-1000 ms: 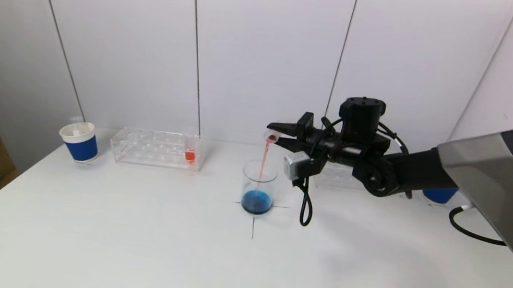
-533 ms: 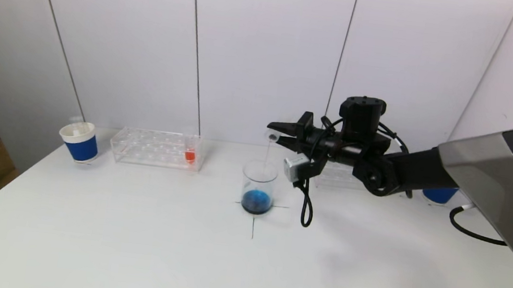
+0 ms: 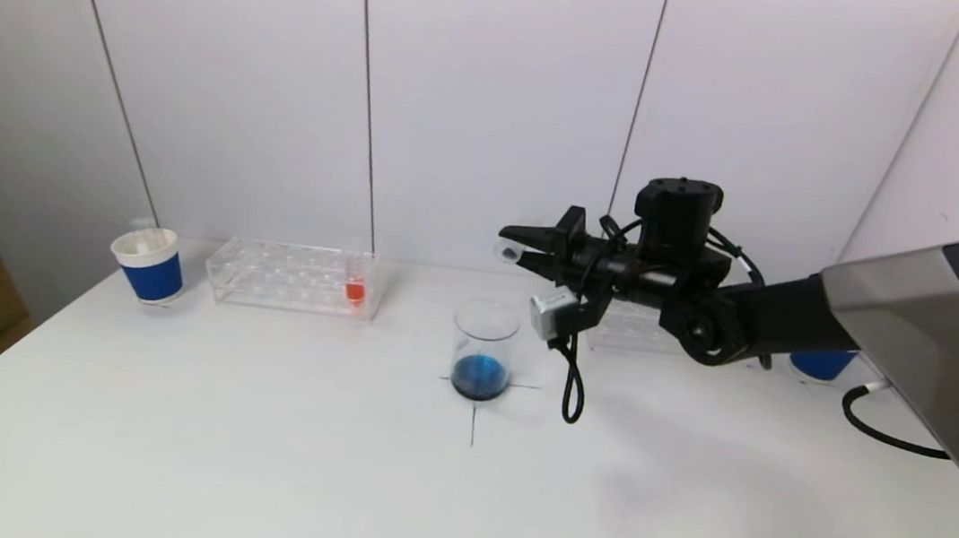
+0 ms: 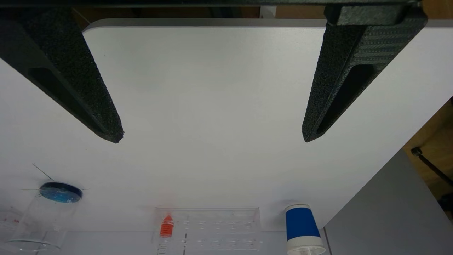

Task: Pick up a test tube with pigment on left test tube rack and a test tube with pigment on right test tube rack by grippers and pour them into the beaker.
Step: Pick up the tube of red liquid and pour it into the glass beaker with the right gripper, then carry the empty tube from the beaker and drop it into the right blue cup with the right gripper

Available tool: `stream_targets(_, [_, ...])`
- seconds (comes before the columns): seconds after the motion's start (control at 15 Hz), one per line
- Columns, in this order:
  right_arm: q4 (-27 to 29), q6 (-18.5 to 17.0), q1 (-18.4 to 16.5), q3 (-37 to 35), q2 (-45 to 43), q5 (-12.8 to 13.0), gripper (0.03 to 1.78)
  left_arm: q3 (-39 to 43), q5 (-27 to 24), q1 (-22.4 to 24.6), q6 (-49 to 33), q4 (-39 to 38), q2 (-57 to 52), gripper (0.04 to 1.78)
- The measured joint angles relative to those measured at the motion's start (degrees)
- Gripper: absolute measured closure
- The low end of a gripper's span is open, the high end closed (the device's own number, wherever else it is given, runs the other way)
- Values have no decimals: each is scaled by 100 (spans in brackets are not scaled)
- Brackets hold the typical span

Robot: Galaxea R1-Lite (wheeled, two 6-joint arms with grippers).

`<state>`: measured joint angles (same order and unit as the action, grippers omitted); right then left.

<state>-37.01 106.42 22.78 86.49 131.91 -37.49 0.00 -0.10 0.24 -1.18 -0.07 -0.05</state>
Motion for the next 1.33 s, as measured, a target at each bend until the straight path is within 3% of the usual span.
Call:
stream_targets(0.27, [0,-22,23,-13,-29,2,135,0,0,0,0,0,0,6])
stream_targets(0.53, [-116,-839,74,-48,-11,-74,135,0,0,-2,-2,-2,0,6])
stream_targets(0.87, [-216,-2583,111,-59,-60,22,135,0,0,-2,-2,-2,0,6])
stream_targets(1.33, [-367,-6115,194,39,-330,1141,135,0,0,0,0,0,0,6])
